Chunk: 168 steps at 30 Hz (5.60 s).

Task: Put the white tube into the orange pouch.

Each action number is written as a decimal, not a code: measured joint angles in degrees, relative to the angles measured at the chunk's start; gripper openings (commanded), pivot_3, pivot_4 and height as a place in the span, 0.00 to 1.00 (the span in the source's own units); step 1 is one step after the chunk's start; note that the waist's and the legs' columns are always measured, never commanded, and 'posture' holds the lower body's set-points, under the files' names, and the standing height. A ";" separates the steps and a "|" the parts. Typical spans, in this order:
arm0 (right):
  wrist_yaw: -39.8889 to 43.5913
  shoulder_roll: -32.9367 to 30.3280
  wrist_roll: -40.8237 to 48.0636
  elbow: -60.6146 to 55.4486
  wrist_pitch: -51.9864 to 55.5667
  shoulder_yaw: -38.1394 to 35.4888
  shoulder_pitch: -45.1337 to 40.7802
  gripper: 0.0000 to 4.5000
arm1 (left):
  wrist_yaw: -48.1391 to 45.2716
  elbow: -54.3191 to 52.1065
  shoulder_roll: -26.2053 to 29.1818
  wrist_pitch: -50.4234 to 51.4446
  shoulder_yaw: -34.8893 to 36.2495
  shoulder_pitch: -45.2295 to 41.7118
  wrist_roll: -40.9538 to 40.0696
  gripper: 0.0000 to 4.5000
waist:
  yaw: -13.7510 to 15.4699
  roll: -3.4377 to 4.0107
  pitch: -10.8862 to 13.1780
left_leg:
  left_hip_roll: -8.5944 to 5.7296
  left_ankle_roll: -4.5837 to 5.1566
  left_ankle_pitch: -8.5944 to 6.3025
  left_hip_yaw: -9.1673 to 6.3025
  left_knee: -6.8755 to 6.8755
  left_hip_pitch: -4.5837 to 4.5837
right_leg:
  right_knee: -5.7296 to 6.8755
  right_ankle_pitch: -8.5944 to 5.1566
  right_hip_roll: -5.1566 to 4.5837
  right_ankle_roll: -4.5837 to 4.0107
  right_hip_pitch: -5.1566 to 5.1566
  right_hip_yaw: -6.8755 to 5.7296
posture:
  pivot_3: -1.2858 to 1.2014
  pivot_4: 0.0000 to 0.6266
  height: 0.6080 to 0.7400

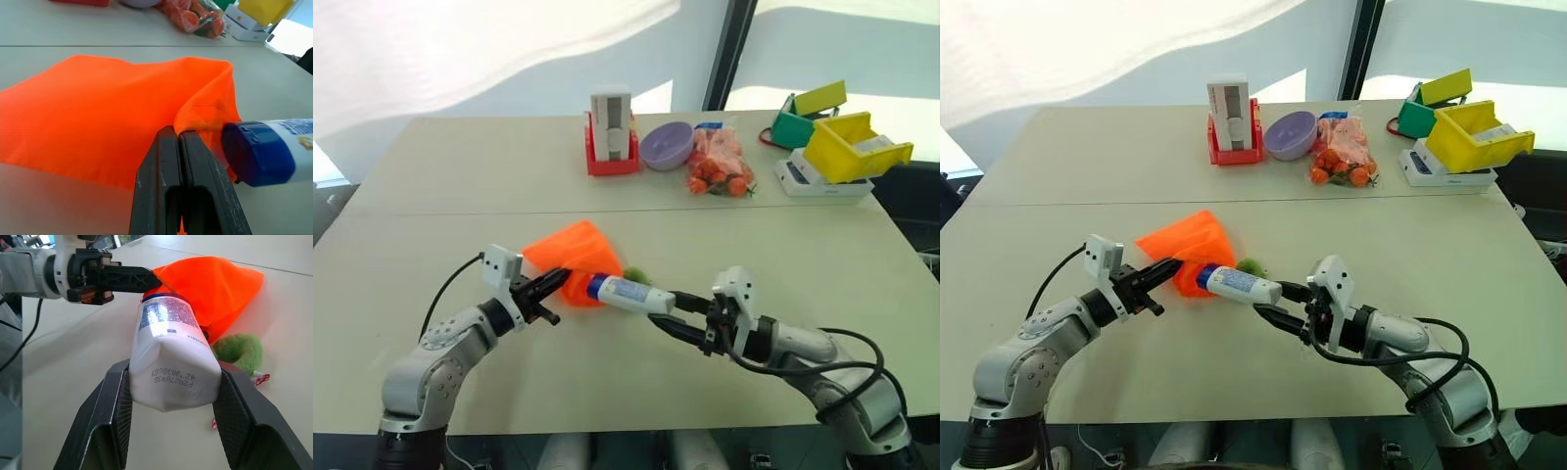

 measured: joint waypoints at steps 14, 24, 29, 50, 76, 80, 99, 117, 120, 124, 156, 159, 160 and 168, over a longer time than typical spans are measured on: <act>3.00 -2.29 0.59 -2.42 0.04 0.20 2.71 0.42 | 0.09 -1.50 -0.76 0.05 -2.53 -0.19 -0.14 0.00 | -0.04 0.00 0.01 | 0.01 0.00 0.00 -0.01 -0.02 0.02 | -0.02 0.00 0.03 0.00 0.02 0.00 | 0.52 0.24 1.00; -3.31 4.54 -7.59 1.56 -4.40 3.43 -0.15 0.42 | 0.14 -4.47 -0.89 1.48 -5.66 -0.60 -1.13 0.00 | -0.05 0.00 0.01 | 0.00 0.00 0.00 -0.01 -0.02 0.00 | -0.03 0.00 0.00 0.00 0.00 0.00 | 0.52 0.24 1.00; -5.41 6.82 -11.15 5.31 -3.36 7.19 -6.11 0.42 | 1.03 -7.22 -2.66 2.57 -8.85 -1.91 -1.53 0.00 | -0.27 0.01 0.01 | 0.00 -0.01 0.00 0.00 -0.02 0.04 | 0.00 0.01 0.04 -0.02 0.01 0.02 | 0.52 0.24 1.00; -14.26 19.00 -21.16 16.39 1.20 12.76 -17.13 0.42 | 1.07 -7.21 2.71 4.53 -2.69 2.32 -5.29 0.00 | -0.16 0.08 0.05 | 0.01 -0.02 0.01 -0.02 -0.08 -0.07 | -0.03 0.02 -0.01 -0.05 -0.14 0.03 | 0.52 0.24 1.00; -11.30 18.24 -24.53 20.60 -2.62 17.74 -23.23 0.42 | 1.56 -10.62 3.61 7.15 -7.55 0.66 -9.93 0.00 | -0.49 0.12 0.09 | 0.03 -0.01 0.01 0.03 -0.11 -0.04 | -0.01 0.02 0.14 -0.06 -0.19 0.09 | 0.52 0.24 1.00; -8.36 18.13 -26.49 23.16 -5.34 19.71 -25.29 0.42 | 0.82 -10.62 4.43 6.75 -7.09 1.18 -9.91 0.00 | -0.54 0.13 0.09 | 0.04 -0.02 0.01 0.04 -0.12 -0.05 | -0.01 0.02 0.14 -0.06 -0.22 0.10 | 0.52 0.24 1.00; -0.57 20.12 -26.43 26.65 -6.31 18.48 -25.24 0.98 | 0.45 -11.02 5.77 5.95 -5.31 1.26 -10.06 0.00 | -0.24 0.17 0.12 | 0.01 -0.02 0.01 0.03 -0.13 -0.14 | -0.08 0.02 -0.04 -0.05 -0.24 0.08 | 0.52 0.24 1.00; 2.95 8.54 -22.53 18.80 -4.81 11.56 -20.85 0.98 | -8.70 1.71 16.91 0.91 11.11 9.95 -6.98 0.00 | -0.39 0.21 0.16 | 0.05 -0.01 0.01 0.05 -0.18 -0.11 | -0.07 0.05 -0.08 -0.13 -0.30 0.09 | 0.52 0.24 1.00; 1.88 8.64 -26.29 21.76 -8.55 13.58 -21.67 0.98 | -9.36 2.01 16.74 0.77 11.01 9.68 -6.61 0.00 | -0.36 0.20 0.16 | 0.06 -0.02 0.01 0.04 -0.20 -0.19 | -0.07 0.05 -0.09 -0.13 -0.37 0.09 | 0.52 0.24 1.00; 1.39 8.64 -30.54 25.42 -13.92 15.69 -22.63 0.99 | -9.59 -0.48 15.01 1.41 9.18 9.53 -7.68 0.06 | -0.32 0.20 0.16 | 0.06 -0.02 0.01 0.05 -0.20 -0.23 | -0.07 0.06 -0.12 -0.12 -0.39 0.10 | 0.52 0.24 1.00; 0.66 2.77 -32.20 18.34 -19.75 0.99 -11.67 0.01 | -6.03 2.43 11.40 3.80 13.03 5.36 -16.35 0.77 | -0.05 0.25 0.20 | 0.07 -0.05 0.03 -0.01 -0.16 -0.13 | -0.06 0.08 -0.08 -0.15 -0.25 0.07 | 0.52 0.24 1.00; 1.99 1.55 -26.74 12.43 -15.09 -3.33 -8.91 0.01 | -6.30 3.31 11.09 3.75 10.41 2.70 -15.41 0.77 | -0.36 0.26 0.21 | 0.08 -0.05 0.03 0.00 -0.17 -0.06 | -0.05 0.09 -0.04 -0.16 -0.20 0.07 | 0.52 0.24 1.00; 2.14 1.57 -24.34 10.71 -13.05 -4.69 -8.16 0.01 | -6.59 3.62 10.98 3.72 9.15 1.70 -14.79 0.77 | -0.34 0.26 0.21 | 0.08 -0.05 0.03 0.00 -0.16 -0.06 | -0.05 0.09 -0.03 -0.16 -0.20 0.07 | 0.52 0.24 1.00; 1.57 2.49 -4.51 -0.06 -1.00 -14.85 -3.63 0.00 | -9.53 7.72 9.16 2.33 0.62 -5.10 -9.58 0.82 | -0.07 0.29 0.26 | 0.05 -0.05 0.02 0.00 -0.16 -0.09 | -0.07 0.08 -0.03 -0.14 -0.19 0.06 | 0.52 0.24 1.00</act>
